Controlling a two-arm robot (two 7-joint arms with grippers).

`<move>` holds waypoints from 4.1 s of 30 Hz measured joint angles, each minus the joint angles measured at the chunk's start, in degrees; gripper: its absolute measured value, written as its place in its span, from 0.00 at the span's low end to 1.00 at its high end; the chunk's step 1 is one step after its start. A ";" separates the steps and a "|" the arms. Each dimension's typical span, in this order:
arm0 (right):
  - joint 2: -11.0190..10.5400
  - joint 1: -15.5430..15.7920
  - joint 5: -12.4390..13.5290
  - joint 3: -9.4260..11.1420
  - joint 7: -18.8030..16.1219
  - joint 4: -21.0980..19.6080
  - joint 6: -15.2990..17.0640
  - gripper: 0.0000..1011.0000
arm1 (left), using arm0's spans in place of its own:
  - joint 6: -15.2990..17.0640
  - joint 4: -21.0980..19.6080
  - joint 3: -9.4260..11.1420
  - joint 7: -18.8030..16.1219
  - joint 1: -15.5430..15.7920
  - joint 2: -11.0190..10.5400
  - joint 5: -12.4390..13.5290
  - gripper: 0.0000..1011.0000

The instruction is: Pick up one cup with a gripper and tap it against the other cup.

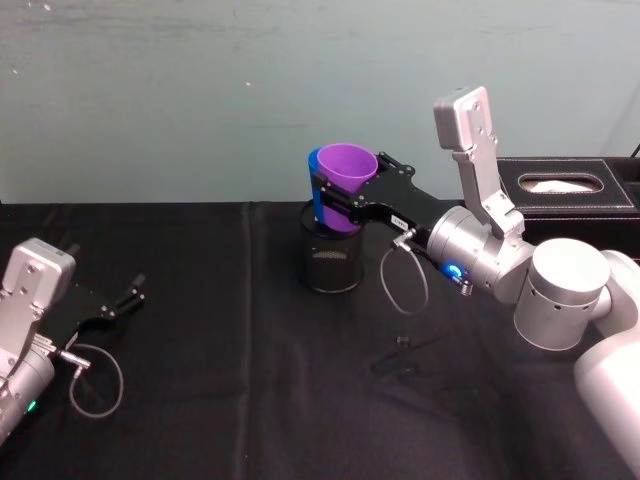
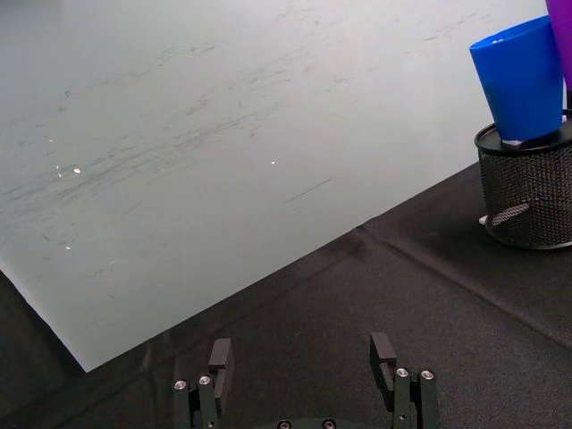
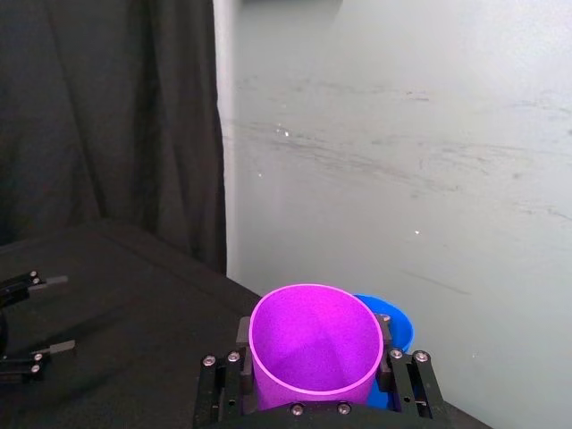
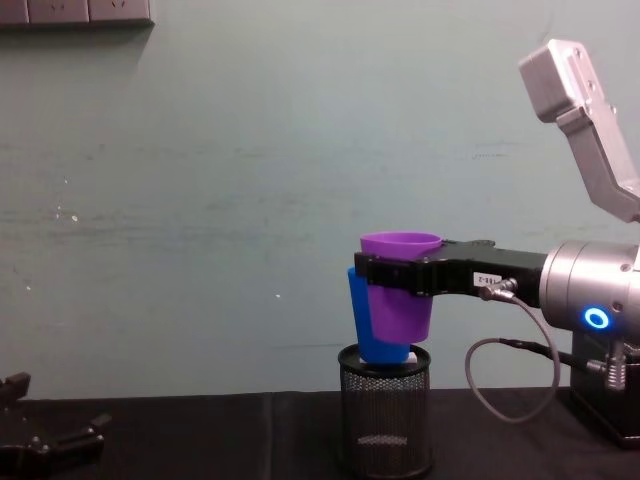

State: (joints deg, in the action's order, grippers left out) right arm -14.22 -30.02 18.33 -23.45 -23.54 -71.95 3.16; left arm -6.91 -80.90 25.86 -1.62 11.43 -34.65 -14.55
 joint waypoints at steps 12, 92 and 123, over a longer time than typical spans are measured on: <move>0.40 -1.75 0.05 0.14 -0.27 1.40 0.05 0.73 | 0.00 0.00 0.00 0.00 0.00 0.00 0.00 0.99; 0.67 -3.01 0.32 0.06 -1.00 2.77 -0.18 0.73 | 0.00 0.00 0.00 0.00 0.00 0.00 0.00 0.99; 0.67 -3.01 0.33 0.06 -1.00 2.78 -0.18 0.73 | 0.00 0.00 0.00 0.00 0.00 0.00 0.00 0.99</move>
State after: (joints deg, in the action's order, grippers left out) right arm -13.55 -33.04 18.66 -23.39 -24.53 -69.17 2.98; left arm -6.91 -80.90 25.86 -1.62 11.43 -34.65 -14.55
